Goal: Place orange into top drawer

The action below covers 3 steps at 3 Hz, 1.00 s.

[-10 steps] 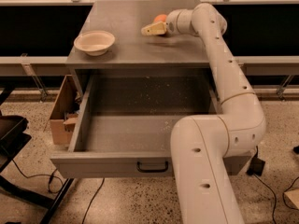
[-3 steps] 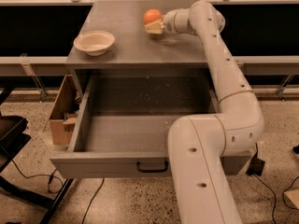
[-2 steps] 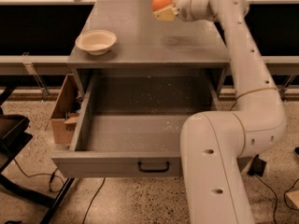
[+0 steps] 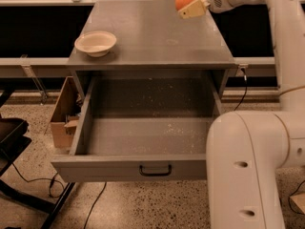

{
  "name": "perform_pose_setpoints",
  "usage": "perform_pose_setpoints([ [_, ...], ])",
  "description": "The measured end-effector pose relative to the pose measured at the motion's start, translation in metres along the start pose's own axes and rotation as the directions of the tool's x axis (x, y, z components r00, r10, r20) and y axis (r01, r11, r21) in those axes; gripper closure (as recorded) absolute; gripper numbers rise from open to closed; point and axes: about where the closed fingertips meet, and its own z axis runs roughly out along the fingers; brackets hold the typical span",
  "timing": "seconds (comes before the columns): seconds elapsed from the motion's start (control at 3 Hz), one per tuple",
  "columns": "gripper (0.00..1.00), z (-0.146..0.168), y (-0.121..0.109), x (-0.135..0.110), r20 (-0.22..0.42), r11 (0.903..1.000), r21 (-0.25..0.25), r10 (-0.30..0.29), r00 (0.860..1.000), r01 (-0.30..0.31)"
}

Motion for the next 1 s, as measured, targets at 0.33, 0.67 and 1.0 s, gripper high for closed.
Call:
perform_pose_setpoints([
  [0.33,1.0,-0.043,0.022,0.028,-0.085,0.9933,-0.098,0.053,0.995,-0.061],
  [0.67,1.0,-0.042,0.033,0.043,-0.121,0.9869,-0.135,0.071,0.99,-0.087],
  [1.0,1.0,-0.041,0.034,0.044,-0.121,0.9858,-0.142,0.073,0.99,-0.09],
])
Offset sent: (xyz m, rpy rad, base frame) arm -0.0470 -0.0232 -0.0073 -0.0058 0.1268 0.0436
